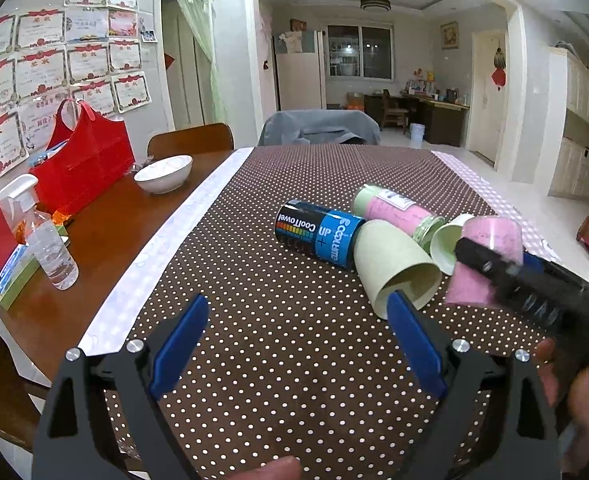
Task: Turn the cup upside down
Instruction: 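Lower the inverted pink cup onto the table runner, then open the right gripper and withdraw from the pink cup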
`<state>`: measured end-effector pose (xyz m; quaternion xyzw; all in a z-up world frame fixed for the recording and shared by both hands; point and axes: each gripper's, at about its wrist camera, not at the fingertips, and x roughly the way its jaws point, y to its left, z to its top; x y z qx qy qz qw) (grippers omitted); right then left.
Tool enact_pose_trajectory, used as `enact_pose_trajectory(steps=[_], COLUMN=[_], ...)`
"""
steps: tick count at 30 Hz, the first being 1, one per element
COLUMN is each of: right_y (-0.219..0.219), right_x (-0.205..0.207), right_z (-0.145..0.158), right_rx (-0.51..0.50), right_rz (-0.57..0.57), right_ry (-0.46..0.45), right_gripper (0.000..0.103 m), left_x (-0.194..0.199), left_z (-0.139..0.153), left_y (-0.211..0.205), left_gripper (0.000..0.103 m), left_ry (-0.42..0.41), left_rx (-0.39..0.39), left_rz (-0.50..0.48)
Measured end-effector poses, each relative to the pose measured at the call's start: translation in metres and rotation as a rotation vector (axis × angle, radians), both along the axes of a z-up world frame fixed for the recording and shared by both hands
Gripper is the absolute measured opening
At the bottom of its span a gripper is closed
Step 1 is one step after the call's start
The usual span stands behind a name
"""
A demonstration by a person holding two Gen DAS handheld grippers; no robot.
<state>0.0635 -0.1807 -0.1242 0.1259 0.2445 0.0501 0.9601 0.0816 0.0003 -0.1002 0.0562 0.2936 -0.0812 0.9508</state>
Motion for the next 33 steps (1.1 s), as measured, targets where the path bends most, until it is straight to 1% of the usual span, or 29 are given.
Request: enact_pose_trajectory(steps=[1, 3, 11, 15, 22, 24, 26, 30, 31, 32, 33], right_y=[0.006, 0.014, 0.033, 0.038, 0.04, 0.041, 0.042, 0.046, 0.046, 0.045, 0.044], right_x=[0.001, 0.005, 0.019, 0.019, 0.01, 0.009, 0.008, 0.008, 0.008, 0.007, 0.006], right_z=[-0.002, -0.005, -0.026, -0.034, -0.043, -0.042, -0.041, -0.04, -0.039, -0.038, -0.037], right_rx=[-0.035, -0.069, -0.142, -0.158, -0.197, -0.208, -0.222, -0.246, -0.243, -0.237, -0.231], right_rz=[0.004, 0.009, 0.036, 0.044, 0.057, 0.062, 0.069, 0.084, 0.088, 0.091, 0.092], right_ry=[-0.02, -0.028, 0.042, 0.075, 0.101, 0.096, 0.098, 0.115, 0.116, 0.12, 0.119], right_gripper=[0.063, 0.063, 0.063, 0.063, 0.062, 0.061, 0.058, 0.059, 0.059, 0.063, 0.077], left_x=[0.0, -0.001, 0.006, 0.006, 0.004, 0.002, 0.0, -0.002, -0.003, -0.003, -0.004], left_z=[0.0, 0.001, 0.004, 0.006, 0.007, 0.007, 0.008, 0.011, 0.011, 0.011, 0.012], left_y=[0.001, 0.002, 0.026, 0.033, 0.029, 0.026, 0.024, 0.021, 0.021, 0.02, 0.019], left_gripper=[0.089, 0.089, 0.089, 0.089, 0.089, 0.089, 0.089, 0.089, 0.089, 0.089, 0.089], left_ry=[0.0, -0.006, -0.017, -0.028, -0.034, -0.035, -0.038, -0.044, -0.043, -0.044, -0.044], left_rx=[-0.004, -0.009, -0.04, -0.045, -0.048, -0.046, -0.043, -0.039, -0.037, -0.036, -0.036], left_rz=[0.001, 0.008, 0.064, 0.077, 0.062, 0.055, 0.048, 0.046, 0.046, 0.044, 0.042])
